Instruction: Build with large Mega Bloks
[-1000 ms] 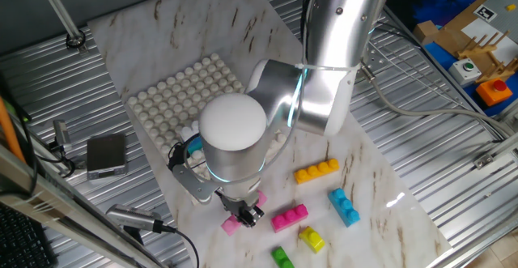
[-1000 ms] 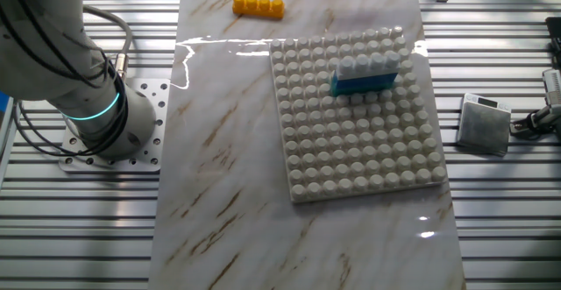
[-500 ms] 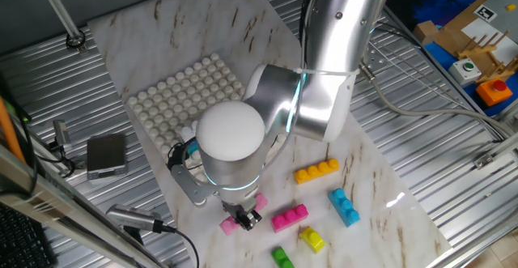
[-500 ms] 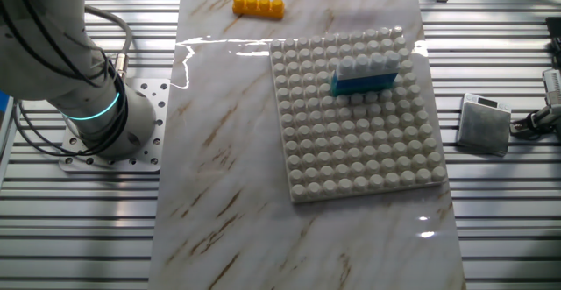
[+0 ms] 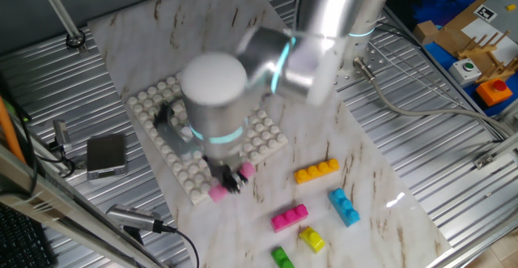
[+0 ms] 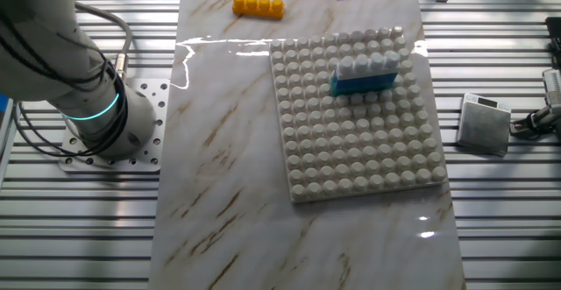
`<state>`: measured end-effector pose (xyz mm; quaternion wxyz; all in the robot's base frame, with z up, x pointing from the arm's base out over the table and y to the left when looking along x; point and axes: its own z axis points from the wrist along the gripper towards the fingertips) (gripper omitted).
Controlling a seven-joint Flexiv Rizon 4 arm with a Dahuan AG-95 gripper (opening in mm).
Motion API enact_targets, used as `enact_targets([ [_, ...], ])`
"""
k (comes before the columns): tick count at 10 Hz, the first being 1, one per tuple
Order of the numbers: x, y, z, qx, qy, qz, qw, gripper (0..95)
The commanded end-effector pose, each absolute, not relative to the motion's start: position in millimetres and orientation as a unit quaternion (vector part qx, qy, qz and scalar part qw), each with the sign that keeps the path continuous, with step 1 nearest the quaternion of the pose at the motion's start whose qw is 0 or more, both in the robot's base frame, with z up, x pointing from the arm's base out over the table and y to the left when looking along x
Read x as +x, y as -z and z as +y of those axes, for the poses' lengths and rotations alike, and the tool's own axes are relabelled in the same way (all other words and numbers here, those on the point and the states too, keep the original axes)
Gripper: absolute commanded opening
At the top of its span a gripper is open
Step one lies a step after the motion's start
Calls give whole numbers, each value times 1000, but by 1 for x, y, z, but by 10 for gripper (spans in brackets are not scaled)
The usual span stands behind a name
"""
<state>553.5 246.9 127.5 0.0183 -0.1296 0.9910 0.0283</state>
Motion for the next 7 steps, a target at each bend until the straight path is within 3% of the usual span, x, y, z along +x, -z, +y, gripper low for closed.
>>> enact_targets([
  [1, 549, -136, 216, -147, -29, 989, 18, 0],
  [7, 545, -140, 210, -133, -21, 991, 14, 0],
])
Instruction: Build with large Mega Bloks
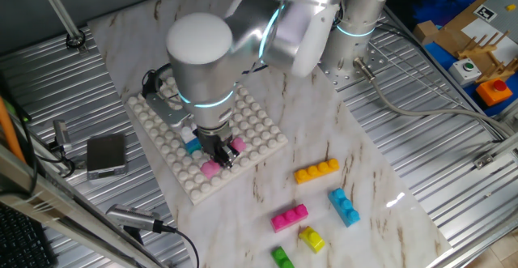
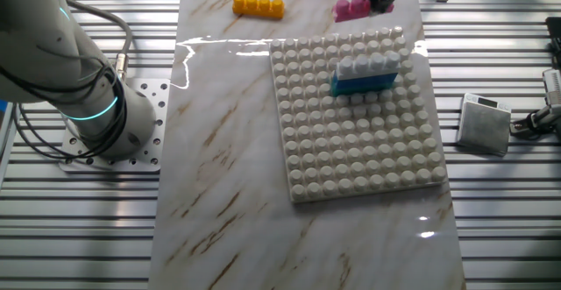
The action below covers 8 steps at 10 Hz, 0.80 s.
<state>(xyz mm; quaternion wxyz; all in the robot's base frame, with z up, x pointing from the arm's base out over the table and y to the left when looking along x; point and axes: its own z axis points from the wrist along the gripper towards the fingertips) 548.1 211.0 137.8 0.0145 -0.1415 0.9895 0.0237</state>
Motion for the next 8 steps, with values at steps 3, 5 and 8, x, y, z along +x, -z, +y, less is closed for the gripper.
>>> enact_targets([
  [3, 545, -140, 210, -100, -19, 995, 20, 0],
  [5, 545, -140, 210, -92, -18, 995, 20, 0],
  [8, 543, -160, 160, -129, -22, 991, 17, 0],
])
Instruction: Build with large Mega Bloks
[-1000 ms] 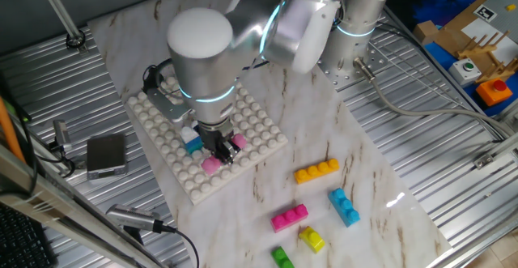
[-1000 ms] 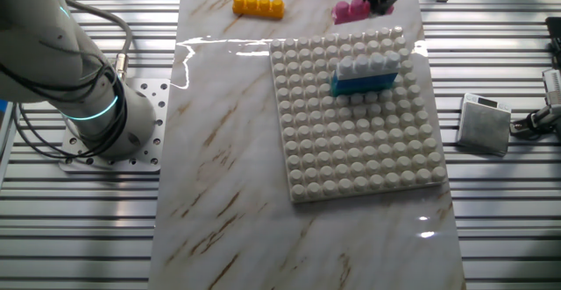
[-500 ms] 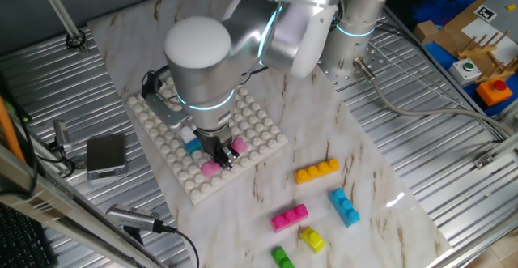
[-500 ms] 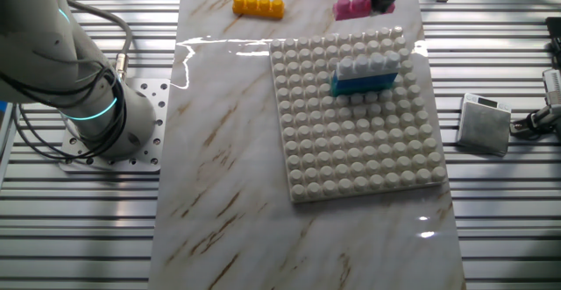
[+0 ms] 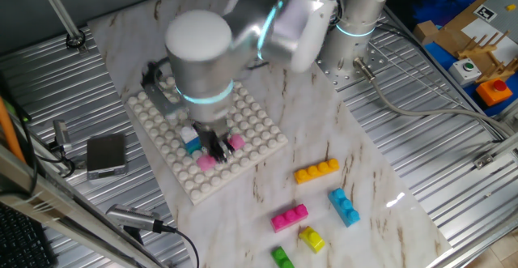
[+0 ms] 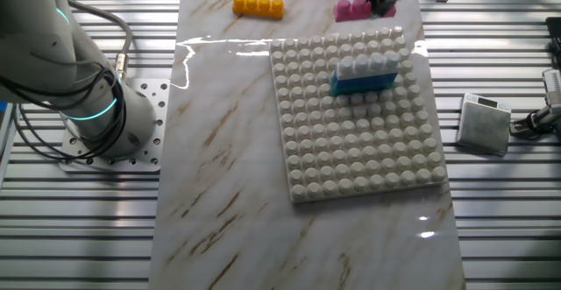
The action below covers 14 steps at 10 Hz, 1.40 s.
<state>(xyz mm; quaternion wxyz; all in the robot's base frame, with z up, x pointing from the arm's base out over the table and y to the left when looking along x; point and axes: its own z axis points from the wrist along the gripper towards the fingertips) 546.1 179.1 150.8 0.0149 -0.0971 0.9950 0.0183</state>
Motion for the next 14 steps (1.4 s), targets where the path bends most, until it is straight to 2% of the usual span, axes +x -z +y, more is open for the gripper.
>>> enact_targets([
  [1, 544, -166, 145, -135, -22, 990, 16, 0],
  [6, 552, -165, 86, -161, -22, 987, 17, 0],
  [14, 556, -154, 85, -130, -25, 991, 35, 0],
])
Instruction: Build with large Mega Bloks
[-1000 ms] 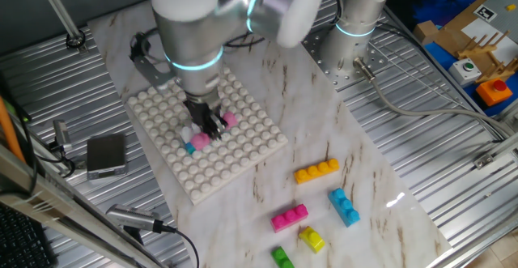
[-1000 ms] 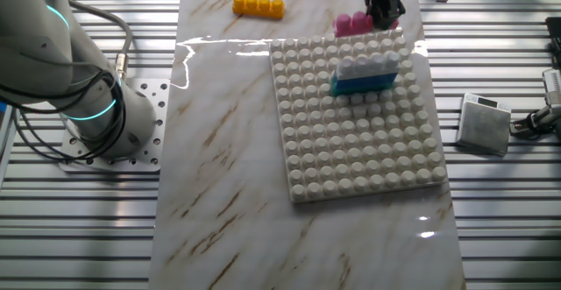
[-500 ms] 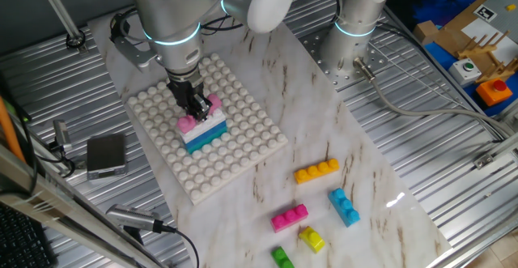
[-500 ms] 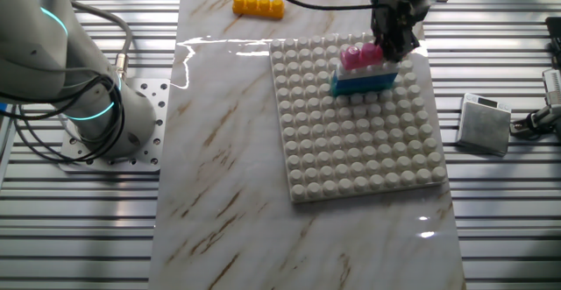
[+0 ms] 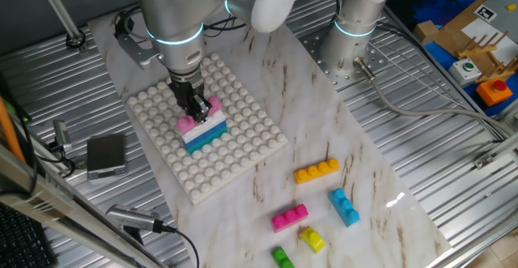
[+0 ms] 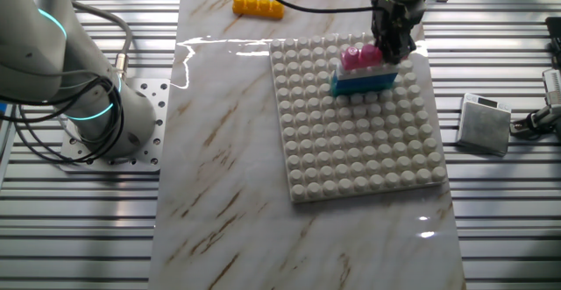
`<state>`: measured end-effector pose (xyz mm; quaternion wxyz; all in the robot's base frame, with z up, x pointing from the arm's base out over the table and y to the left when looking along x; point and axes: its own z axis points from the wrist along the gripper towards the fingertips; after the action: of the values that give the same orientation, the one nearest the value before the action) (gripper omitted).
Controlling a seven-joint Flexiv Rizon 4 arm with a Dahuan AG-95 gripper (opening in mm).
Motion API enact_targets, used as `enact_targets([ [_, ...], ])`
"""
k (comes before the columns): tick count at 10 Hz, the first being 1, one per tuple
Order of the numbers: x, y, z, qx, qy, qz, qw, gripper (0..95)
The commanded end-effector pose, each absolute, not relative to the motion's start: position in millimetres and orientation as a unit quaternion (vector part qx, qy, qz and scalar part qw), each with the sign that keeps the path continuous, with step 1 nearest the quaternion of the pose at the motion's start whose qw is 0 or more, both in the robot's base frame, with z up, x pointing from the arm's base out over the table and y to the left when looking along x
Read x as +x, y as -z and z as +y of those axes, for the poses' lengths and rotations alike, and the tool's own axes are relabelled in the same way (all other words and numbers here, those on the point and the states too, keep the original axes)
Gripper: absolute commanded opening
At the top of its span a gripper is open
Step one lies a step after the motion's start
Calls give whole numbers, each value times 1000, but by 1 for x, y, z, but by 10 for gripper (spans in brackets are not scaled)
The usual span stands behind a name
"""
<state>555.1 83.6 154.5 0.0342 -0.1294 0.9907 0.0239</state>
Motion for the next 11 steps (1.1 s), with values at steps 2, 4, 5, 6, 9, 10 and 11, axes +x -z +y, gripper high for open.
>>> enact_targets([
  [2, 559, -150, 86, -131, -25, 990, 37, 0],
  [4, 559, -148, 86, -130, -24, 991, 36, 0],
  [5, 558, -146, 85, -127, -24, 991, 39, 0],
  [6, 558, -147, 85, -126, -25, 991, 39, 0],
  [9, 554, -149, 85, -122, -26, 991, 47, 0],
  [10, 552, -148, 85, -121, -25, 991, 48, 0],
  [11, 551, -148, 85, -120, -25, 991, 50, 0],
])
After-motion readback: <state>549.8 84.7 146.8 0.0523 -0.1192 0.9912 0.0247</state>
